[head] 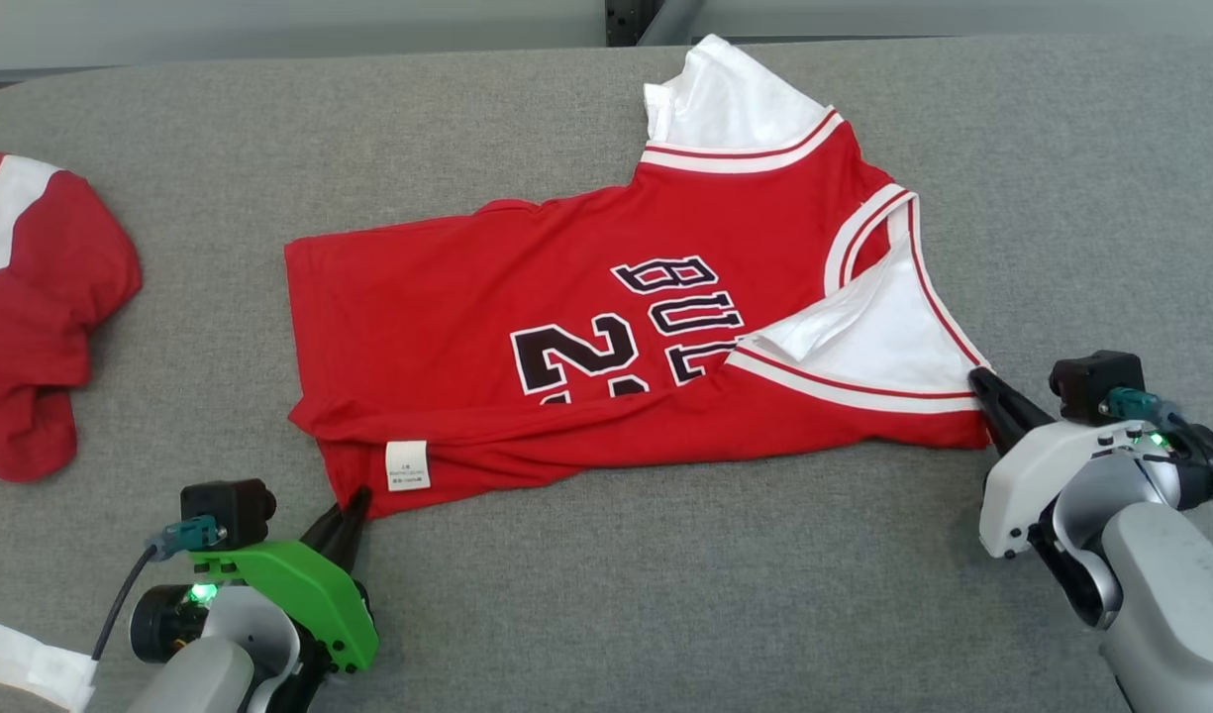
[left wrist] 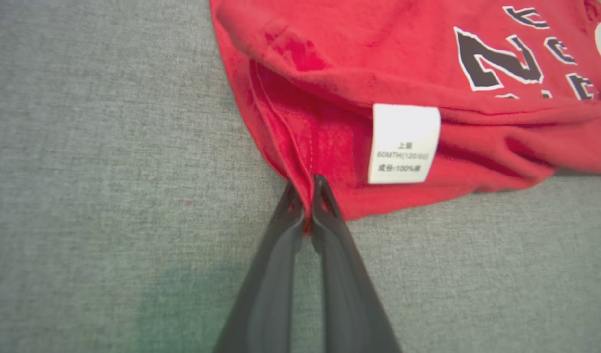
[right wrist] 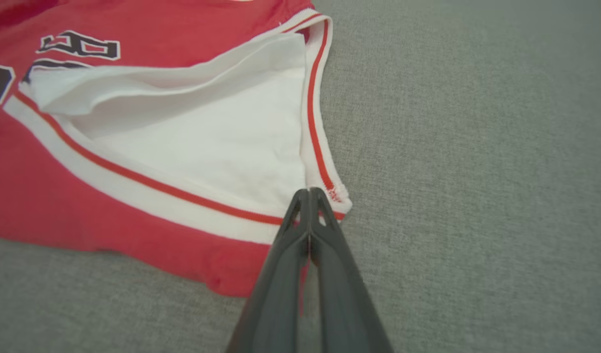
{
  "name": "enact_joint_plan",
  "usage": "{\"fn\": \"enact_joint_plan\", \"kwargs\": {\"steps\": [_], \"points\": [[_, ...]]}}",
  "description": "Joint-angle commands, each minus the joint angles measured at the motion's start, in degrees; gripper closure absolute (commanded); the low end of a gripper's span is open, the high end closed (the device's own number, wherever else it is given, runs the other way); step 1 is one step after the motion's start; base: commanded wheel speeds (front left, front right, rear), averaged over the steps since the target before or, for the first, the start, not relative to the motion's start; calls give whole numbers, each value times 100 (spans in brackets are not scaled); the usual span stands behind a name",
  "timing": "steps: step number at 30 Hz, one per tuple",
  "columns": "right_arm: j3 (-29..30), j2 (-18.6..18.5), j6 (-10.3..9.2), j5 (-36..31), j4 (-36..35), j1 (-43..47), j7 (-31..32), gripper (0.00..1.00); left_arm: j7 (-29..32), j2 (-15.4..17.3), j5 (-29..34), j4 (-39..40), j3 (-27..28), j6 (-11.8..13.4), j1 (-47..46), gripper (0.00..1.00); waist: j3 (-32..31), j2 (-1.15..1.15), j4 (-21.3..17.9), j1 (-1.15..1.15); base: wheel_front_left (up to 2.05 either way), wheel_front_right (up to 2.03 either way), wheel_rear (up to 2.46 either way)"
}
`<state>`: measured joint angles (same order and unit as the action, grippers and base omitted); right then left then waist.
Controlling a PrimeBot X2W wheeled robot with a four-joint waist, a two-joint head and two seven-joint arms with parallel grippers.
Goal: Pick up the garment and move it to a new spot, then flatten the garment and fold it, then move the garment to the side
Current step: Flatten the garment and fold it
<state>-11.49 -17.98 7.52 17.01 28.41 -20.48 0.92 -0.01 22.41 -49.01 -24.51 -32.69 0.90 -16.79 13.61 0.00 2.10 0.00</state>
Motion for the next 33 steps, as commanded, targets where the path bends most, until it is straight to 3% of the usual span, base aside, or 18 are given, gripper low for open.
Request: {"fn": "enact_joint_plan", "kwargs": {"steps": [1, 9, 16, 17, 20, 21, 22, 23, 29, 30, 31, 32, 33], "points": [[-49, -130, -6, 137, 10, -107, 66, 100, 60, 72, -6, -10, -7, -65, -77, 100, -23, 0, 13, 0, 0, 0, 0], [-114, -670, -6, 739, -380, -144, 456, 100, 306, 468, -209, 550, 121, -147, 77, 100, -154, 0, 44, 0, 0, 0, 0], [-37, -655, -6, 743, -574, 158, 634, 100, 399, 539, -240, 975, 82, -18, 294, 100, -115, 0, 51, 0, 0, 0, 0], [-35, -624, -6, 718, -593, 183, 623, 80, 399, 533, -246, 1014, 78, 4, 314, 100, -104, 0, 49, 0, 0, 0, 0], [-68, -546, -6, 667, -666, 263, 602, 51, 415, 564, -248, 1068, 75, 23, 341, 100, -80, 0, 41, 0, 0, 0, 0], [-77, -534, -6, 654, -685, 281, 590, 13, 421, 578, -249, 1077, 74, 36, 348, 100, -78, 0, 38, 0, 0, 0, 0], [-82, -528, -6, 643, -703, 288, 584, 4, 425, 589, -251, 1087, 77, 46, 351, 100, -79, 0, 34, 0, 0, 0, 0], [-86, -523, -6, 633, -722, 290, 591, 0, 416, 603, -256, 1097, 82, 55, 354, 100, -81, 0, 29, 0, 0, 0, 0], [-116, -510, -6, 566, -755, 351, 561, 0, 399, 662, -192, 1130, 87, 100, 366, 100, -114, 0, 12, 0, 0, 0, 0], [-123, -501, -6, 554, -765, 369, 525, 0, 332, 657, -169, 1135, 108, 133, 374, 73, -139, 0, 10, 0, 0, 0, 0], [-116, -491, -6, 525, -775, 387, 469, 0, 270, 651, -123, 1131, 113, 163, 402, 25, -179, 0, 6, 0, 0, 0, 0], [-94, -485, -6, 502, -783, 407, 402, 0, 207, 647, -81, 1121, 110, 204, 443, 0, -233, 0, 2, 0, 0, 0, 0], [-68, -472, -6, 474, -800, 436, 323, 0, 130, 645, -30, 1117, 110, 253, 485, 0, -296, 0, 1, 0, 0, 0, 0]]}}
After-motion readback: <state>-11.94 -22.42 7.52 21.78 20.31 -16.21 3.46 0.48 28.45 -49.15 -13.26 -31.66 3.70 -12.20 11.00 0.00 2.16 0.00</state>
